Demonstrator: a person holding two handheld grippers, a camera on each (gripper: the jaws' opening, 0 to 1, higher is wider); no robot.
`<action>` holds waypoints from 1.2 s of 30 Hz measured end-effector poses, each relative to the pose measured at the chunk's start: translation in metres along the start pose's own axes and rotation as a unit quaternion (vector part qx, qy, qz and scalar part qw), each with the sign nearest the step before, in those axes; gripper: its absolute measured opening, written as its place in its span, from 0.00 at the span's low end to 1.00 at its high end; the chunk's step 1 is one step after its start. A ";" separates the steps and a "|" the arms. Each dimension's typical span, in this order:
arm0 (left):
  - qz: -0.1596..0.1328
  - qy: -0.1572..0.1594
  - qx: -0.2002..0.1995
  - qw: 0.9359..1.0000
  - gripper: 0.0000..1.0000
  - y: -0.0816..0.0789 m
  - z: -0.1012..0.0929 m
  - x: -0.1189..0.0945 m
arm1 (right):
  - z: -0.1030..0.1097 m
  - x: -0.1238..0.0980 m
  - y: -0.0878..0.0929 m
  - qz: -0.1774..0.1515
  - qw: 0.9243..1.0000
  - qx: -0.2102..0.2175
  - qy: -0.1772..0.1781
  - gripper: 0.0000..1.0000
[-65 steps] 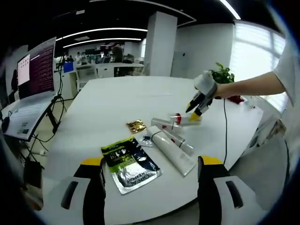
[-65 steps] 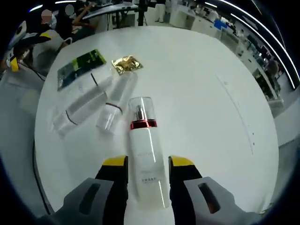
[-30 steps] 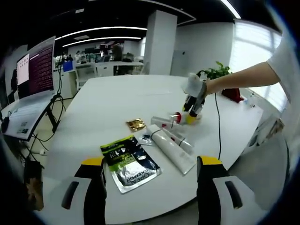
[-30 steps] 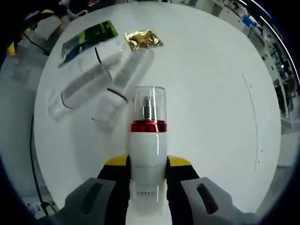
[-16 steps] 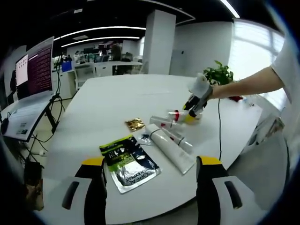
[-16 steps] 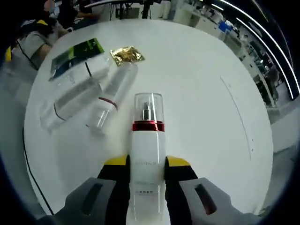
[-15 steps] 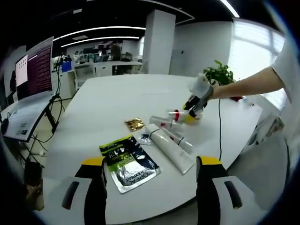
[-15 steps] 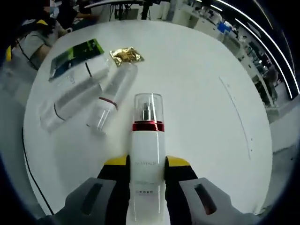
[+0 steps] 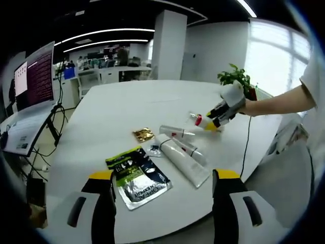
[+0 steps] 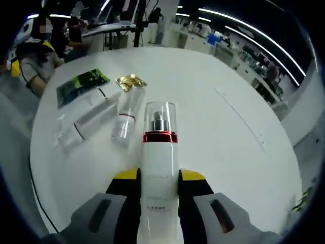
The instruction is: Arrange the skincare products in the storage area until every visible bottle or jar stands upright without overlapping.
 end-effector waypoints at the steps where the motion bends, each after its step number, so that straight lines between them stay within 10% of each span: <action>1: 0.000 0.002 0.002 1.000 0.69 0.000 -0.001 0.000 | 0.002 -0.003 0.001 -0.006 1.000 0.006 0.004 0.25; 25: -0.033 0.048 -0.008 0.998 0.68 -0.028 -0.021 0.006 | 0.053 -0.082 -0.021 -0.145 0.983 0.100 0.058 0.26; 36: -0.086 0.143 -0.117 0.979 0.67 -0.060 -0.055 0.031 | 0.086 -0.109 -0.042 -0.196 0.974 0.098 0.055 0.26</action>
Point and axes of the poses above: the point that each gripper's makers call its tool centre point, and the gripper's own axes: x roughly forward along the fingers, z roughly to its left, y roughly out of its underside, the point moved 9 cm from there along -x, roughly backward along the fingers, and after that the axes turned 1 degree about -z, right-handed, at the moved point
